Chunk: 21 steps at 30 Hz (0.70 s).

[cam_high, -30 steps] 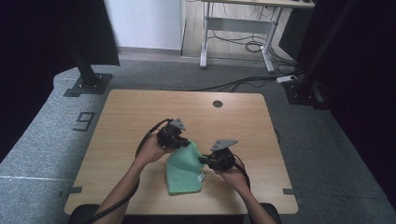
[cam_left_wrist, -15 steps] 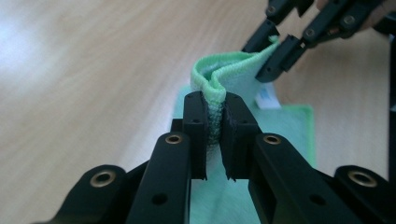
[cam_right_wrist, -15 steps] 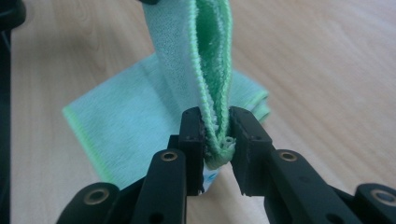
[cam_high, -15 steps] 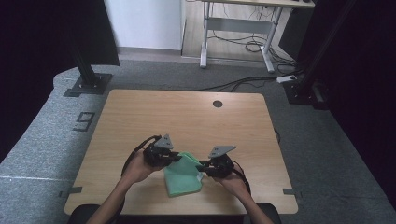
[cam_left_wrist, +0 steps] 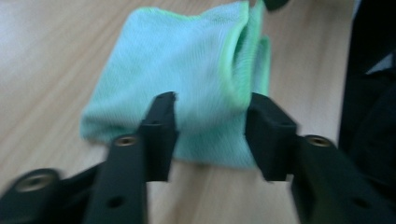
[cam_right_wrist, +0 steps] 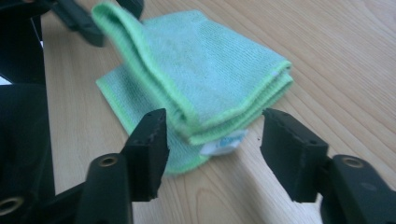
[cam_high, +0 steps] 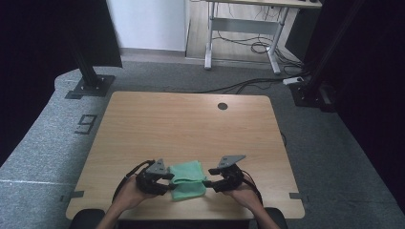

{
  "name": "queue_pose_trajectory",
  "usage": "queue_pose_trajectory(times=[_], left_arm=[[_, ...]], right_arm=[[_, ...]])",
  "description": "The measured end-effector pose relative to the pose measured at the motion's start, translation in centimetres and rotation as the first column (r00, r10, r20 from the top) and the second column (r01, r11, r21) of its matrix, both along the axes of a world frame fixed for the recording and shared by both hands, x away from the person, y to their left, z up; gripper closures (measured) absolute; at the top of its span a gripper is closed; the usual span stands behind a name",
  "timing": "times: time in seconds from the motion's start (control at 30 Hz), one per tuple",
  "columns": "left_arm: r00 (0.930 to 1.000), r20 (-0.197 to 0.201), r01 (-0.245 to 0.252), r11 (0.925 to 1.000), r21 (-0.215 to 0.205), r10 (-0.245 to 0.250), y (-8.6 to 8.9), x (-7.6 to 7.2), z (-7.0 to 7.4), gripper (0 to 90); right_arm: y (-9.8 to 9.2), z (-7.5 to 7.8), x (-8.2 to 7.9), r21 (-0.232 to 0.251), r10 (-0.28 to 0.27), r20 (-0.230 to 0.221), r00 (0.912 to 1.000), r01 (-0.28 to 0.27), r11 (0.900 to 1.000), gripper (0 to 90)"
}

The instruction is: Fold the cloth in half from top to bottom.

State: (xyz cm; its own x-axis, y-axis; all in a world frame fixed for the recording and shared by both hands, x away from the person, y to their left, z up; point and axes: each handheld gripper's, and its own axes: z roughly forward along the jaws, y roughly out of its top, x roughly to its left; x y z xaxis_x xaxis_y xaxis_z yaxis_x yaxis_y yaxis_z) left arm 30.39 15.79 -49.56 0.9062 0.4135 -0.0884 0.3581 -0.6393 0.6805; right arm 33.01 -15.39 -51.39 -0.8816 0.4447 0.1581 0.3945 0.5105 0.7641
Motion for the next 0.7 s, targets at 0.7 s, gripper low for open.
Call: queue_pose_trajectory(times=[0.7], left_arm=[[0.9557,0.023,-0.294,0.9559,0.001,0.294,-0.4,3.9,-0.6,17.8]], right_arm=[[2.8,-1.5,2.3,-0.058,-0.082,0.030,0.9961,0.084,0.995,24.3]])
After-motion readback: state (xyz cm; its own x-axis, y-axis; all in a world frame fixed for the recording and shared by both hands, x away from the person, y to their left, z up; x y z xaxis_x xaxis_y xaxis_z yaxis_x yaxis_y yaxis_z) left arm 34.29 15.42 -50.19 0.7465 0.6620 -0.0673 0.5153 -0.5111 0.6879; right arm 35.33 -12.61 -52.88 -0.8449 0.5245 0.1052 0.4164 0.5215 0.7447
